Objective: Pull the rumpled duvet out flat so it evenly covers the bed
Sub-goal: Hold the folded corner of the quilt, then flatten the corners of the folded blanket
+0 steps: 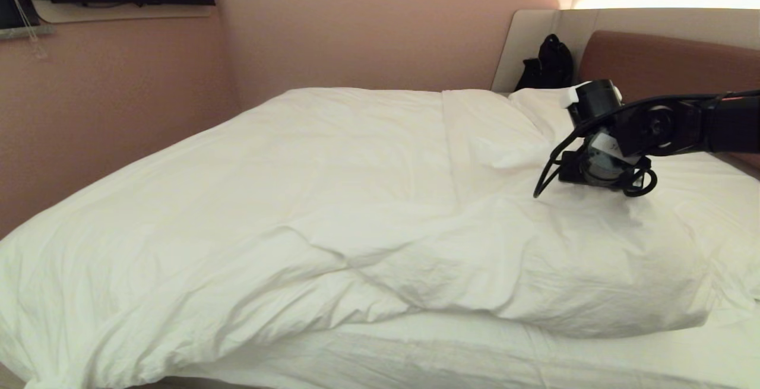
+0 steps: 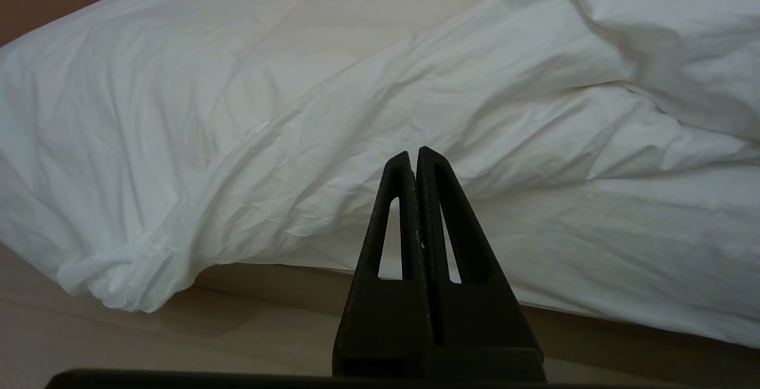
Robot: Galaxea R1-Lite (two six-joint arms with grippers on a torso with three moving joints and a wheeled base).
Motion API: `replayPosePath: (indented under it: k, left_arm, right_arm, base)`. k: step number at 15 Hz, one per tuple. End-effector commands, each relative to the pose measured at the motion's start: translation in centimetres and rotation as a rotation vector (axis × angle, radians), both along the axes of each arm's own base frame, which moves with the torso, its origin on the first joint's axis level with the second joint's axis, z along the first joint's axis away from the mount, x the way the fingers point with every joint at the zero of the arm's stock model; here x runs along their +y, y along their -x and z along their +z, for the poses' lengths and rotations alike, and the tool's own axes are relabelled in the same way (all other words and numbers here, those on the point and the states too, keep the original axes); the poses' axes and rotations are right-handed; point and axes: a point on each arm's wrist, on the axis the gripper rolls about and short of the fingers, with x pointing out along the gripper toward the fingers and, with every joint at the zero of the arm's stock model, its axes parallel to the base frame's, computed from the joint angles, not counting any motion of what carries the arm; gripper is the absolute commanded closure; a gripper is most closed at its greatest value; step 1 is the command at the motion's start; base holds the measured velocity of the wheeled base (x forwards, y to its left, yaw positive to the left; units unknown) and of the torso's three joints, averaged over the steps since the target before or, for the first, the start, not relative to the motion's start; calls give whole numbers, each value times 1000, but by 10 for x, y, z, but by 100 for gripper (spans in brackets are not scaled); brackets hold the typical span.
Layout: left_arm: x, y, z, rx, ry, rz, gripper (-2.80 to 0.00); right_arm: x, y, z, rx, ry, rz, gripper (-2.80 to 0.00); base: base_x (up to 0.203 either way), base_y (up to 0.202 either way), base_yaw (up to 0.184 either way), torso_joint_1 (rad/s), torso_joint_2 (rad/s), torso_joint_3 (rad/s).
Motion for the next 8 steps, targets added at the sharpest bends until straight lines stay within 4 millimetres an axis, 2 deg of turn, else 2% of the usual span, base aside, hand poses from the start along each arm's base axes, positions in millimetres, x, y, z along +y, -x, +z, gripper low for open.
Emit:
replayPosePath:
  k: [1,4,8]
  left_arm:
    - [0,0,0,-1,0,1,0]
    - [0,0,0,-1,0,0,0]
    - [0,0,0,-1,2,-1,0]
  right_arm:
    - [0,2,3,-8,0,-4,0]
    - [-1,8,13,-32,-7,-4,0]
    - [-6,31,22,-3,0,2,0]
  base:
    - [0,0,0,0,0,0]
    - [0,0,0,0,0,0]
    - [0,0,0,0,0,0]
